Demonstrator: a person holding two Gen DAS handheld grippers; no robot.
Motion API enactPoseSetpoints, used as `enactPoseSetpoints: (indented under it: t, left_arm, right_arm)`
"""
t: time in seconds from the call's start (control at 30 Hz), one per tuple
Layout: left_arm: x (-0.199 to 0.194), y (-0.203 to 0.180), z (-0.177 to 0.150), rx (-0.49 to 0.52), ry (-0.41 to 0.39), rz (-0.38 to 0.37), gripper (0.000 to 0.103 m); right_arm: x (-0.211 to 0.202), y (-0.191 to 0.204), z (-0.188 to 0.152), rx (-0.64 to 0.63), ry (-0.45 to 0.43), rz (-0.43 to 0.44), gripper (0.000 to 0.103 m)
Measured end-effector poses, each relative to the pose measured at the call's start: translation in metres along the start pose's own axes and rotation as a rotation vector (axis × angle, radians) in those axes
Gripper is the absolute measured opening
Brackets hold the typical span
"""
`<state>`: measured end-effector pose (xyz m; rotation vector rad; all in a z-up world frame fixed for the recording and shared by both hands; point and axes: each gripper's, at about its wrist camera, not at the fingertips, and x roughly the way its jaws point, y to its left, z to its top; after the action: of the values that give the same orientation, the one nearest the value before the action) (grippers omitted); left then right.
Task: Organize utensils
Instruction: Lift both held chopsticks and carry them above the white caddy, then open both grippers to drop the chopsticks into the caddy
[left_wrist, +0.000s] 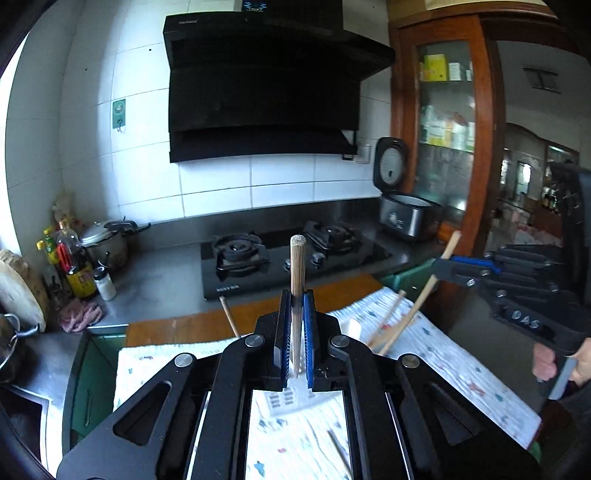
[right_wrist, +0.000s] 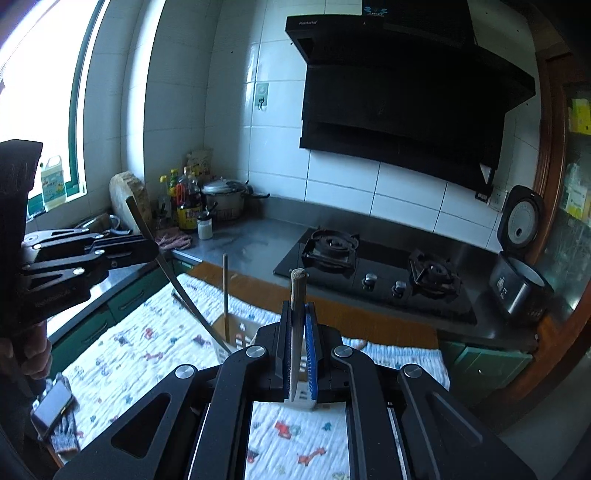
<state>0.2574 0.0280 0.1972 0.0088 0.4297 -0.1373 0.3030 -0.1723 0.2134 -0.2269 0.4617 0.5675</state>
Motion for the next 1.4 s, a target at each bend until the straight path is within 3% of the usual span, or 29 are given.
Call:
enactPoseSetpoints:
  t: [0.3,0.9,1.4]
  left_arm:
    - [0.036,0.017,-0.004,-0.042,0.015,0.063,0.005]
    - [0.073,0.04,-0.034,-0.114,0.112,0.027,0.005]
    - [0.078,0.039,-0.038,-0.119,0.136,0.018,0.007]
  right_arm:
    - [0.023,-0.013,0.014,0.036,-0.041,-0.025,0.007]
    - [0.084,-0.012,-0.016,0.054,0.054,-0.018,0.007]
    - [0.101,-0.016,-0.032,0.068,0.102,-0.025,0.007]
